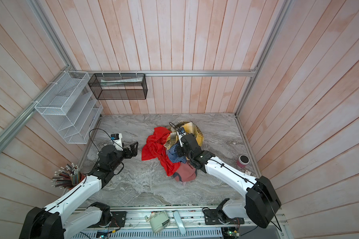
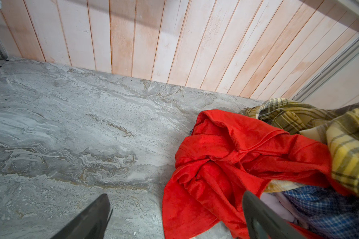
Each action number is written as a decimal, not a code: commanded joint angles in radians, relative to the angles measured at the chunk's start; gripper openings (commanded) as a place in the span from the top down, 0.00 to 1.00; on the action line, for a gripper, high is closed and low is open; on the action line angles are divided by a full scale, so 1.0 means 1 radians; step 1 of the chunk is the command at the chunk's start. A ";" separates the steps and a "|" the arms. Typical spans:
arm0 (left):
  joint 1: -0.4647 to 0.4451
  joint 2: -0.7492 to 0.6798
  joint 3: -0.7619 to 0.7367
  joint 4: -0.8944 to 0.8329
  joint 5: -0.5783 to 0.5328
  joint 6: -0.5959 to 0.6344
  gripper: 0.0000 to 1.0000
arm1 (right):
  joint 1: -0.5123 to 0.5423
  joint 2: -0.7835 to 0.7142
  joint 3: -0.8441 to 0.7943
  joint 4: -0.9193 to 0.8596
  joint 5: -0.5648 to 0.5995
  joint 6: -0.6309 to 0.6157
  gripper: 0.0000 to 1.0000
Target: Pick out a specific cloth from the pile
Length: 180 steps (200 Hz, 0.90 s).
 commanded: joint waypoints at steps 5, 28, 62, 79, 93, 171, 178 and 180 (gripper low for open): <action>0.004 0.008 -0.015 0.024 0.016 -0.008 0.00 | -0.018 0.035 -0.036 -0.047 0.026 0.052 1.00; 0.002 0.026 -0.006 0.021 0.040 -0.001 0.00 | -0.056 0.028 -0.044 -0.029 0.000 0.076 1.00; -0.016 0.065 0.022 -0.001 0.071 0.023 0.00 | -0.062 -0.020 -0.033 0.002 -0.102 0.019 0.61; -0.022 0.068 0.020 0.007 0.072 0.024 0.00 | -0.053 -0.038 -0.006 -0.036 -0.124 -0.006 0.47; -0.028 0.069 0.023 0.000 0.067 0.026 0.00 | -0.029 -0.062 0.014 -0.072 -0.100 -0.006 0.33; -0.068 0.069 0.042 -0.032 0.105 0.065 0.03 | 0.153 -0.162 0.071 -0.277 0.080 0.115 0.20; -0.086 0.071 0.047 -0.039 0.126 0.074 0.04 | 0.153 -0.167 0.066 -0.283 0.095 0.128 0.21; -0.092 0.071 0.049 -0.042 0.133 0.076 0.05 | 0.153 -0.168 0.064 -0.282 0.105 0.134 0.21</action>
